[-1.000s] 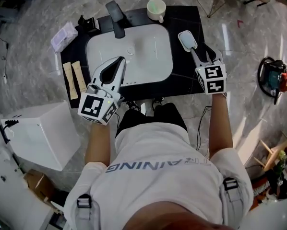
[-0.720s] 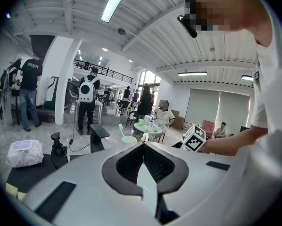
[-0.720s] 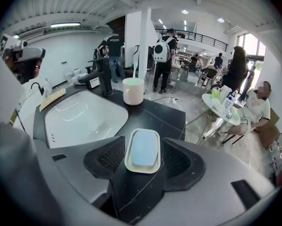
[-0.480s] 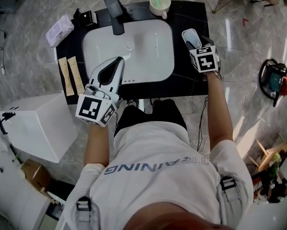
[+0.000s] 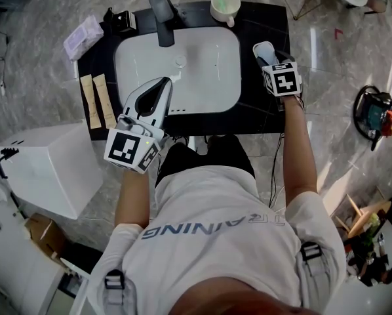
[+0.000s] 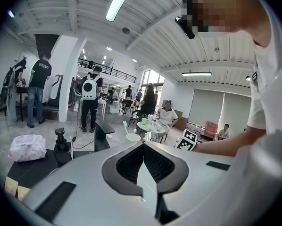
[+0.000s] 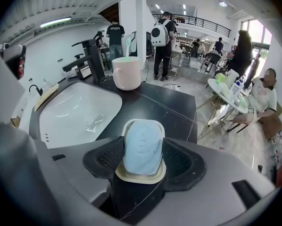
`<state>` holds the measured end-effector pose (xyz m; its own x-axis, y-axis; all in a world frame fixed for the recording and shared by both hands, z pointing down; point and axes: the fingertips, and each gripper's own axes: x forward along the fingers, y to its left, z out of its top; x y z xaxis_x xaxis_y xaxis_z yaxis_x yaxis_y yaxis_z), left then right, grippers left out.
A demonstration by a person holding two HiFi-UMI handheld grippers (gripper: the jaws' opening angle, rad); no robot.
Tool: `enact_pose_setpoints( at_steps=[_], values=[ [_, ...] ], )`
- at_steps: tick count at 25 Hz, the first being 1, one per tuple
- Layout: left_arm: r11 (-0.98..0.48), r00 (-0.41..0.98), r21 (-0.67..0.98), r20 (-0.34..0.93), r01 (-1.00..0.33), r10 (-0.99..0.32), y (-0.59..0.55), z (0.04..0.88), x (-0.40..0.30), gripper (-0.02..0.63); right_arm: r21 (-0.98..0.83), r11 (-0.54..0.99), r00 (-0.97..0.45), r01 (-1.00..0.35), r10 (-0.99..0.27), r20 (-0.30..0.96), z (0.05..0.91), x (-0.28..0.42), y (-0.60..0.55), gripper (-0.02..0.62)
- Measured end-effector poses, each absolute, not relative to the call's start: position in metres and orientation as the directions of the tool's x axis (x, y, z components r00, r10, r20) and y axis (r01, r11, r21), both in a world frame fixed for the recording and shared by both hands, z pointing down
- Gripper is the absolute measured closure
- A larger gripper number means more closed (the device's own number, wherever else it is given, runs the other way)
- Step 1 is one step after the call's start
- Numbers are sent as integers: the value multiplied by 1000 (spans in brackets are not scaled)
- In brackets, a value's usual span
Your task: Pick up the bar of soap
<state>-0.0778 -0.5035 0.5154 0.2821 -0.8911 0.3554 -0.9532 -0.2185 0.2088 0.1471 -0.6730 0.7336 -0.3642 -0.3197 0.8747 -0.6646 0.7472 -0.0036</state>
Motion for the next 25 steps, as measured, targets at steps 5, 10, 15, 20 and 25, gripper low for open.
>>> enact_pose_setpoints(
  at_steps=[5, 10, 15, 20, 25],
  values=[
    [-226, 292, 215, 353, -950, -889, -498, 515, -76, 597, -39, 718, -356, -695, -296, 886, 729, 148, -678, 347],
    [-233, 295, 208, 348, -950, -890, -494, 511, -77, 597, -47, 713, -369, -700, -305, 878, 733, 151, -676, 347],
    [-234, 289, 195, 341, -953, -895, -490, 505, -84, 597, 13, 714, -395, -700, -403, 826, 707, 148, -675, 347],
    [-248, 296, 184, 316, -951, -901, -484, 492, -87, 597, 55, 700, -440, -712, -506, 742, 658, 144, -670, 347],
    [-265, 302, 163, 283, -951, -910, -478, 472, -93, 597, 67, 671, -487, -739, -600, 635, 600, 138, -660, 347]
  ],
)
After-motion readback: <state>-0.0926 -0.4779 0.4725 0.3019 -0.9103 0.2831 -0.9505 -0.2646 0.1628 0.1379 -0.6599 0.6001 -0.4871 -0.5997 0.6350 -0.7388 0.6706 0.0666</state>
